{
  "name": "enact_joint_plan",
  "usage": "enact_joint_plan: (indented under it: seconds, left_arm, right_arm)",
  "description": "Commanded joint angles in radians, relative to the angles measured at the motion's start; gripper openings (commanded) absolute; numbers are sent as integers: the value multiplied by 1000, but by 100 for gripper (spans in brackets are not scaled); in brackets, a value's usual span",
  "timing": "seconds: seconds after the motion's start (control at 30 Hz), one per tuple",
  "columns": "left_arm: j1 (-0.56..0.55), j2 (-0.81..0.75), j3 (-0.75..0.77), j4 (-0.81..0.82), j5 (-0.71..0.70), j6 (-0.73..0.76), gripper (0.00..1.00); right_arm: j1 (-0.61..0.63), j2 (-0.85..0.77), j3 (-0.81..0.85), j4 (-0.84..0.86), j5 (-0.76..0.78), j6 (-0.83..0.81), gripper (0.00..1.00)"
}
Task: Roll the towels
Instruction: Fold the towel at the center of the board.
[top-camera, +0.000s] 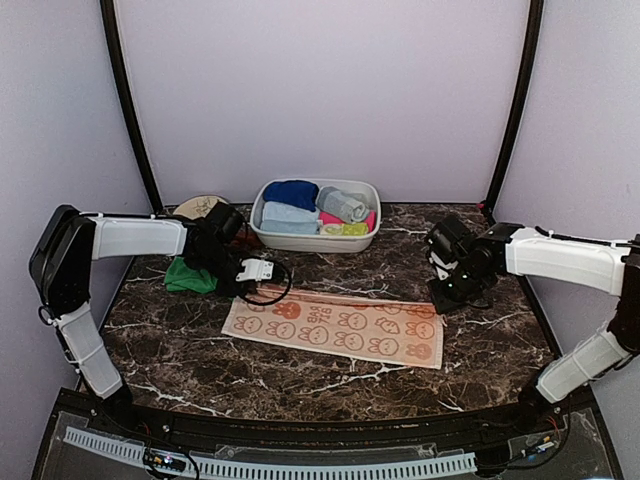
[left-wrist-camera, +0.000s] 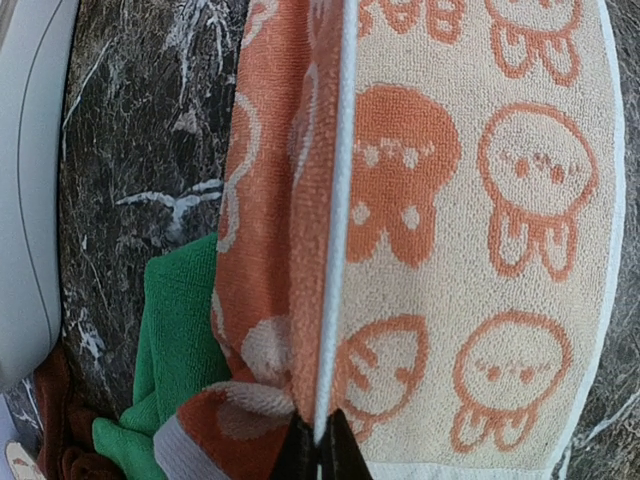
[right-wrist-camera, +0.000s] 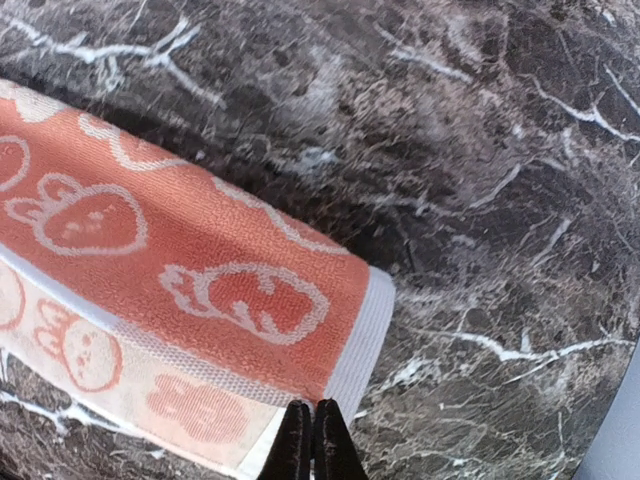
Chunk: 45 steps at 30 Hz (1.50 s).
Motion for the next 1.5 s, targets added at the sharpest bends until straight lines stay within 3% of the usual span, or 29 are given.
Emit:
enact_joint_plan:
  seconds: [0.0, 0.57, 1.0, 1.03, 1.13, 1.17, 1.2, 1.23, 1.33, 1.47]
  left_arm:
    - [-6, -92, -32, -24, -32, -38, 0]
    - [-25, -205, -184, -98, -5, -104, 0]
    - [-56, -209, -291, -89, 20, -163, 1]
    - [-56, -203, -293, -98, 23, -166, 4]
    - [-56, -185, -286, -133, 25, -182, 29]
    - [-57, -182, -281, -150, 31, -181, 41]
    - [-56, -183, -276, -163, 37, -185, 61]
    - [-56, -186, -273, -166, 41, -193, 70]
    - [-57, -198, -246, -195, 67, -207, 77]
    - [-57, -205, -145, -291, 139, -218, 78]
  right_arm:
    - [64, -45, -42, -72, -33, 59, 0]
    - [254, -93, -127, -193, -80, 249, 0]
    - [306, -49, -193, -89, -105, 299, 0]
    - [306, -49, -196, -80, -111, 302, 0]
    - [307, -53, -210, -65, -127, 309, 22]
    - [308, -58, -215, -62, -132, 309, 28]
    - [307, -64, -220, -60, -135, 310, 35]
    - [307, -71, -224, -61, -136, 310, 42]
    - [307, -90, -218, -84, -136, 311, 49]
    - [295, -119, -126, -130, -114, 298, 48]
